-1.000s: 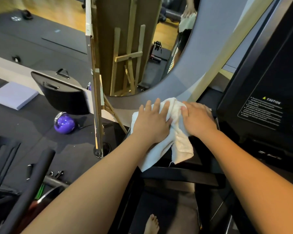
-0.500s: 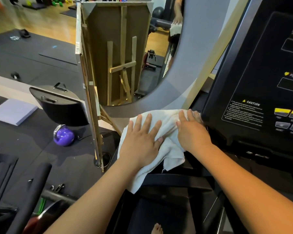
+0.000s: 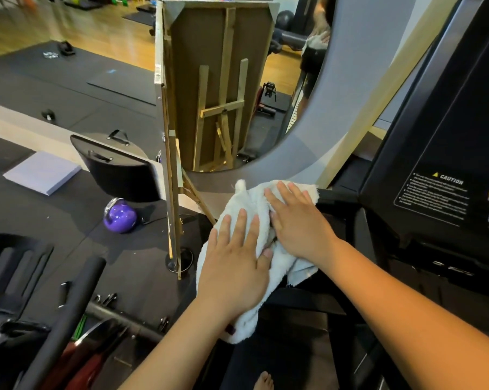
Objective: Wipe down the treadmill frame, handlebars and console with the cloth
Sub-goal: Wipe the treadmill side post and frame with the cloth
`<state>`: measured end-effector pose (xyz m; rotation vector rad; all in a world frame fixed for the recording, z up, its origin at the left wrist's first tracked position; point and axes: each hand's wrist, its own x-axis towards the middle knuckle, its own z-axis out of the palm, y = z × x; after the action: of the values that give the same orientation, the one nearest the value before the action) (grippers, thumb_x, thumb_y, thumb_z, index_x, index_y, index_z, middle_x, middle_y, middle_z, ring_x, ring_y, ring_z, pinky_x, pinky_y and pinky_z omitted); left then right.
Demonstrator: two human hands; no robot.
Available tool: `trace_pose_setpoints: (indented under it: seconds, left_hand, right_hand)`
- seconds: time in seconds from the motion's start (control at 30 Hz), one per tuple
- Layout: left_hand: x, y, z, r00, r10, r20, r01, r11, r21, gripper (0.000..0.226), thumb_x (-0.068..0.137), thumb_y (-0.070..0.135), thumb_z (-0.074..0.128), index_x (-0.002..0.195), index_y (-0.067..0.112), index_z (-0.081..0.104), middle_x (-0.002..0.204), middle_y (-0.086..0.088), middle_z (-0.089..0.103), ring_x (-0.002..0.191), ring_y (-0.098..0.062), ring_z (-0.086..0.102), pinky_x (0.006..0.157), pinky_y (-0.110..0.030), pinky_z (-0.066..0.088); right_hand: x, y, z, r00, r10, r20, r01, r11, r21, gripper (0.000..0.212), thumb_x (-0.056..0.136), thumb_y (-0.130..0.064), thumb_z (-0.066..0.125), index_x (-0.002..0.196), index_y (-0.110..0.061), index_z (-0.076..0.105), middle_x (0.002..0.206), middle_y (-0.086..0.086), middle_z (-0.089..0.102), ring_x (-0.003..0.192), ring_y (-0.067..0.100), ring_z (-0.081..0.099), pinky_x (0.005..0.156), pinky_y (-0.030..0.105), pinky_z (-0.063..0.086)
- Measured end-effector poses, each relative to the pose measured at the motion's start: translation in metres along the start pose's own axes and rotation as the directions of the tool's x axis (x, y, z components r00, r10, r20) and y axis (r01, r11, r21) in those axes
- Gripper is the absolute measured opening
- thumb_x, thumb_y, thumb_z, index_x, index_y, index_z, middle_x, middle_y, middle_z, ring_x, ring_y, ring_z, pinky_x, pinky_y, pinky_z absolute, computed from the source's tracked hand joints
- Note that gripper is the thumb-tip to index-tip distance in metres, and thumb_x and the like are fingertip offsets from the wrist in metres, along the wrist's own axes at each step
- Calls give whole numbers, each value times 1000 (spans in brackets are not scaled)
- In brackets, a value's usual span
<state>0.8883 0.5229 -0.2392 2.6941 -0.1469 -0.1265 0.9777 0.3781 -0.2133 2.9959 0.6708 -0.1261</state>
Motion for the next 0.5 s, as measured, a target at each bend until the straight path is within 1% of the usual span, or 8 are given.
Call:
trace_pose_setpoints:
  seconds: [0.1,0.17,0.2,0.3,0.33,0.4,0.43,0.5]
  left_hand:
    - [-23,0,0,999,-46,-14,45,999,-22,84,79,60,-16,156,25,-14,163,3,-22,148,-18,-25,122,-38,-11]
    - [-29,0,0,998,-63,-32,62,998,-30,83,81,60,-17,156,25,-14,163,3,-23,148,-17,-26,122,-39,-11]
    - [-33,2,-1,997,-68,-36,67,997,-34,81,83,60,-19,156,25,-15,162,3,-24,148,-17,-26,122,-38,-12]
    - [-49,6,2,993,-92,-68,86,993,-83,76,87,57,-18,155,24,-16,163,1,-22,148,-18,-26,121,-37,-14]
    - [-56,7,6,991,-100,-89,93,992,-81,74,90,56,-13,156,23,-11,165,-2,-15,150,-20,-20,120,-37,-11]
    - [-67,8,11,990,-115,-83,111,992,-52,68,100,53,5,158,16,11,165,-9,11,152,-27,7,117,-39,4]
    - [-69,8,13,990,-118,-81,115,993,-38,67,102,52,14,156,12,23,162,-11,23,149,-30,19,115,-41,10]
    - [-68,7,19,988,-117,-105,117,993,0,68,102,52,22,154,9,30,159,-13,28,147,-32,25,113,-42,12]
  right_hand:
    - [-2,-9,4,997,-80,8,80,996,34,53,102,-35,14,154,-23,14,162,7,8,149,27,1,121,43,5]
    - [-5,-12,3,990,-138,-4,138,988,68,66,93,-44,0,153,-24,18,162,7,11,150,26,1,121,39,0]
    - [-8,-13,3,986,-168,-17,169,983,65,71,89,-45,-2,153,-23,21,161,8,13,150,26,2,120,35,-2]
    - [-15,-20,-1,966,-250,-68,249,968,-15,64,93,-39,9,149,-20,34,158,9,25,148,25,13,116,33,1]
    - [-18,-23,-1,963,-265,-48,266,964,13,65,92,-41,8,149,-22,33,159,8,22,149,24,9,117,33,-1]
    - [-22,-28,2,957,-289,0,288,952,103,67,91,-44,4,151,-27,28,162,3,13,150,21,0,119,34,-5]
    - [-22,-29,5,953,-302,-5,300,946,127,65,91,-44,6,150,-28,29,161,3,14,150,20,0,120,35,-4]
    - [-21,-29,7,951,-310,-10,308,942,130,62,93,-42,9,149,-29,31,161,1,16,150,19,2,121,36,-2]
